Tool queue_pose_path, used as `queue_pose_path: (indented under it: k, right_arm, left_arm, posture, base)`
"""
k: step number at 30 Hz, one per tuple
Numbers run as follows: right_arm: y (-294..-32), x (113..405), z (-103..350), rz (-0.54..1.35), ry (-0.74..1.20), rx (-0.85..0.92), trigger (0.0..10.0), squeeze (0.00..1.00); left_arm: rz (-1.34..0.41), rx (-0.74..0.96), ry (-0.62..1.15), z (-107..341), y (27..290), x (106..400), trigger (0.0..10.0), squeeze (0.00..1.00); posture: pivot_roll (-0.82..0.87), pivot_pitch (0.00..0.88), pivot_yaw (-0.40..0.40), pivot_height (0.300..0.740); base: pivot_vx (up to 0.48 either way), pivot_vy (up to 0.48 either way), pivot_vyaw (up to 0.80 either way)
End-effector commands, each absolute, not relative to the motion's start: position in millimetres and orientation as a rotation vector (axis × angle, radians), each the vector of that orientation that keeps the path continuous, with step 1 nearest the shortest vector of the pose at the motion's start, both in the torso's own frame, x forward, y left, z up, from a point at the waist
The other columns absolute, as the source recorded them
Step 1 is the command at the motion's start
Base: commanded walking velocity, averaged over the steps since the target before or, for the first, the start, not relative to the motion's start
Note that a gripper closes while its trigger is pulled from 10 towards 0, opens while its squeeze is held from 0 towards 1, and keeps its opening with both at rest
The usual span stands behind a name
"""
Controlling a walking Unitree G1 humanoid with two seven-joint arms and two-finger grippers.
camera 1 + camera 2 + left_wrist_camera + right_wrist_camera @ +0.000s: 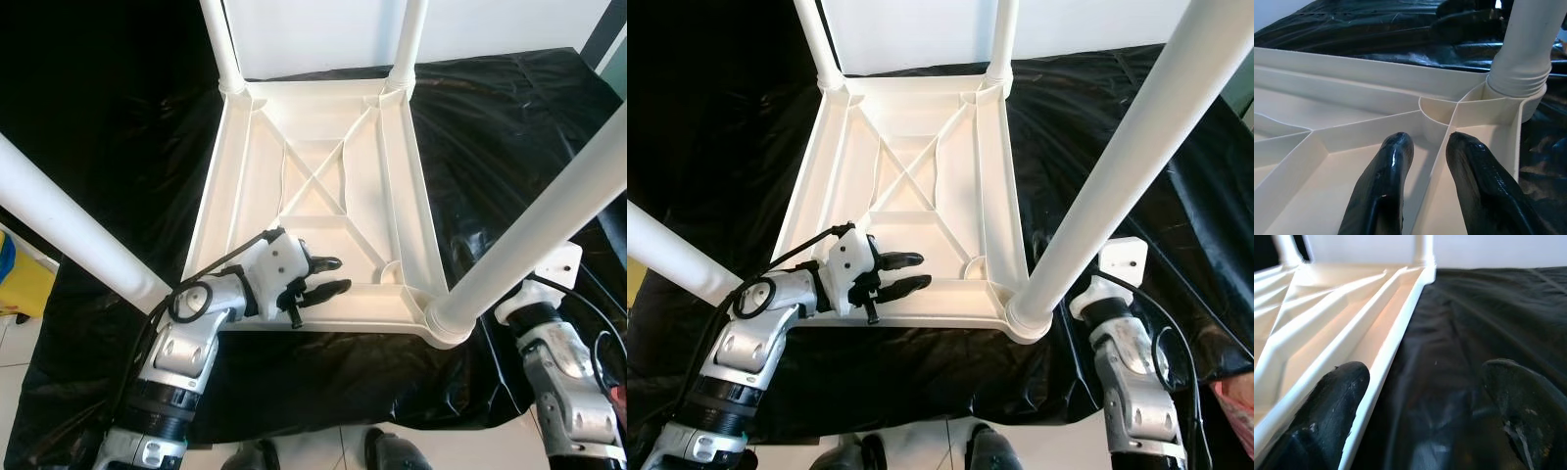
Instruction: Building children table
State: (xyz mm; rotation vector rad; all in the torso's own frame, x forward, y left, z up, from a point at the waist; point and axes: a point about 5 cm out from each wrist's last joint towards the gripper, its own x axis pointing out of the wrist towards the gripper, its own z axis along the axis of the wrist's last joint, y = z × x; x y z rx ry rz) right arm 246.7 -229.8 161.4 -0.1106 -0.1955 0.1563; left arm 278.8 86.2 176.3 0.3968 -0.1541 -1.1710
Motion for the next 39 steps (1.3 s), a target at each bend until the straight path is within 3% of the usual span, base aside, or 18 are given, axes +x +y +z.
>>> queue_pose_path:
  k: [1,14,15,21,25,39]
  right_arm:
    - [-231.6,240.5,157.2,0.181,-0.162,-0.094,10.0,1.0]
    - [-253.6,211.6,152.9,0.398,0.026,-0.165,10.0,1.0]
    - [-253.3,207.5,154.0,0.434,0.041,-0.168,10.0,0.0]
    - [-251.7,189.2,158.3,0.588,0.118,-0.155,10.0,0.0]
    - [-234.2,184.0,164.1,0.745,0.143,-0.136,10.0,0.0]
    - [-200.2,194.0,174.2,0.9,0.07,-0.121,10.0,0.0]
  left_arm:
    - [-1.049,0.359,-0.185,180.5,92.5,280.6,10.0,0.0]
    - [-1.013,0.329,-0.222,192.2,95.0,277.3,10.0,0.0]
    - [-1.017,0.33,-0.231,192.9,93.6,276.3,10.0,0.0]
    - [-1.033,0.316,-0.219,191.2,92.4,272.9,10.0,0.0]
    - [-1.065,0.351,-0.185,185.0,91.7,270.9,10.0,0.0]
    - [-1.067,0.366,-0.146,179.9,90.9,270.3,10.0,0.0]
  posture:
    - [-0.12,0.169,0.058,0.74]
    - [-0.14,0.175,0.064,0.74]
    - [-0.14,0.177,0.07,0.74]
    - [-0.14,0.178,0.072,0.74]
    - [-0.14,0.174,0.074,0.74]
    - [-0.13,0.173,0.07,0.74]
  base:
    - [0.0,0.0,0.0]
    - [0.0,0.0,0.0]
    - [0.0,0.0,0.0]
    - [0.0,0.0,0.0]
    - [0.0,0.0,0.0]
    - [0.0,0.0,0.0]
